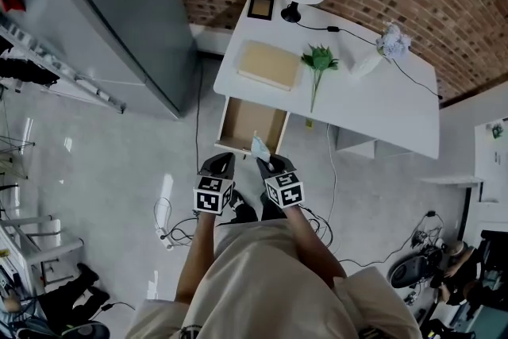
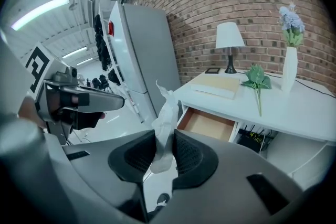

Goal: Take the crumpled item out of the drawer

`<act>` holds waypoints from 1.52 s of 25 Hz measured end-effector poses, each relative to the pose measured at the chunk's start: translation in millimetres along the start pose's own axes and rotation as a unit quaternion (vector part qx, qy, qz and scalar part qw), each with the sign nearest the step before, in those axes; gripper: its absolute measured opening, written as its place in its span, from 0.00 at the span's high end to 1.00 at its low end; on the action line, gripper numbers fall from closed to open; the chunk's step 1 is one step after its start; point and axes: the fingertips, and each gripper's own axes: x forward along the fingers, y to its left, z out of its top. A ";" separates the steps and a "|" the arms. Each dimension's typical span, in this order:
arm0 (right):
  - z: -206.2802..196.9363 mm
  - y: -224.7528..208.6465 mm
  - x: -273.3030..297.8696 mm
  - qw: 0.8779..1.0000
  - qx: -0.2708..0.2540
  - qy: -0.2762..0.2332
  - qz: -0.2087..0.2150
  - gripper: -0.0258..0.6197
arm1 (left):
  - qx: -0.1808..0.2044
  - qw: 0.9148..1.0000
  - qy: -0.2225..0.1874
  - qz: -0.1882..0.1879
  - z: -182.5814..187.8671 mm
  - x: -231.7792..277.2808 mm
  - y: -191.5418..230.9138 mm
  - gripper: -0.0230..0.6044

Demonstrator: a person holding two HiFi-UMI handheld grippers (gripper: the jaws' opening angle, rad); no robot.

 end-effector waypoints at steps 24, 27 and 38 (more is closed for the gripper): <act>13.5 -1.2 2.5 1.000 0.009 -0.020 0.005 0.80 | 0.024 1.000 0.012 -0.003 -6.8 -2.9 6.8 0.94; 14.3 -1.5 3.3 1.000 0.009 -0.019 0.007 0.80 | 0.022 1.000 0.013 -0.003 -7.6 -2.6 7.4 0.94; 12.3 0.9 7.5 1.000 0.003 -0.014 0.010 0.80 | 0.022 1.000 0.018 -0.010 -12.1 -1.1 3.2 0.94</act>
